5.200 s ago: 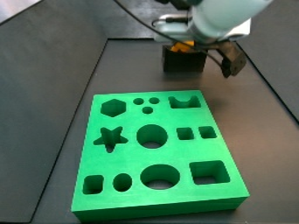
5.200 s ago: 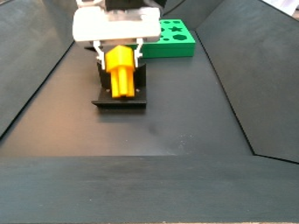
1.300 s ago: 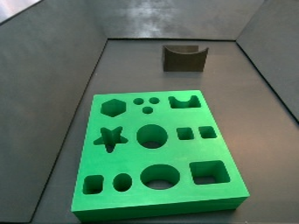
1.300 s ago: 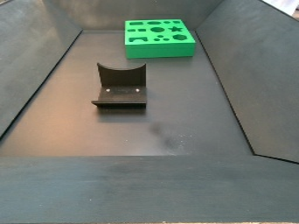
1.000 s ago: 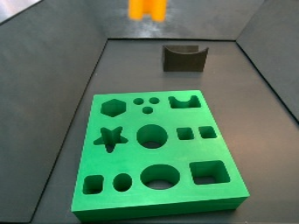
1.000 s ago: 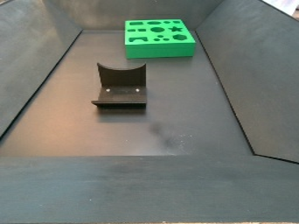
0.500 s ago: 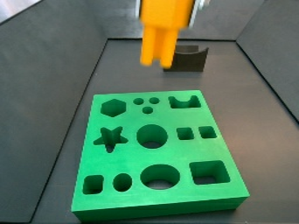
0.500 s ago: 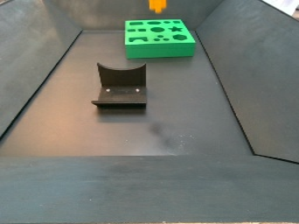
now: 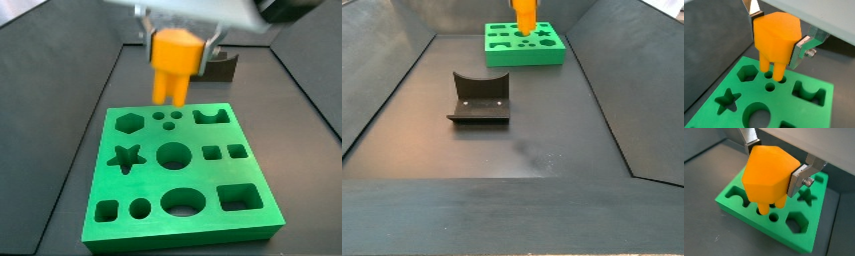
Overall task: Pick up the 3 prong object. Move up. Place the 3 prong object on the fixture. Regrasp the 3 prong object. Move to above the board. Insert the 3 prong object.
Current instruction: Insert the 3 prong object.
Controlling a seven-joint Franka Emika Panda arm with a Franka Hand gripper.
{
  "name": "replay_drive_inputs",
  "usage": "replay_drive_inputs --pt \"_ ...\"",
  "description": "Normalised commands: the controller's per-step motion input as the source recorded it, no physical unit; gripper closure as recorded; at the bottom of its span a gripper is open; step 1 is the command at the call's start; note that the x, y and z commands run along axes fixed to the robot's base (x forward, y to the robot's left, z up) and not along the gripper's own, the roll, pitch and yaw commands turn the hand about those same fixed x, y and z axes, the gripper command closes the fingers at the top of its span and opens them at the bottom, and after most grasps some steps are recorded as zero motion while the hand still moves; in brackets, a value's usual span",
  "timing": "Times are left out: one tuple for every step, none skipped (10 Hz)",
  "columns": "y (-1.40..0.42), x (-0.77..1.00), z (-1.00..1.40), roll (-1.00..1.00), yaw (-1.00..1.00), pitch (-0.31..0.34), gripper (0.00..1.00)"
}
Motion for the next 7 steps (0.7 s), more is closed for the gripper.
replay_drive_inputs --pt "0.0 -0.07 -0.17 0.05 -1.0 0.0 1.0" --pt "0.0 -0.17 -0.14 0.06 -0.94 0.0 1.0" --pt "0.0 -0.17 -0.14 0.0 -0.94 0.0 1.0" --pt "0.0 -0.09 -0.11 0.0 -0.96 0.0 1.0" --pt "-0.01 -0.05 -0.12 0.0 -0.96 0.0 1.0" --pt "-0.02 0.0 -0.11 0.0 -0.92 0.0 1.0" --pt "-0.01 0.0 -0.11 0.0 -0.91 0.0 1.0"
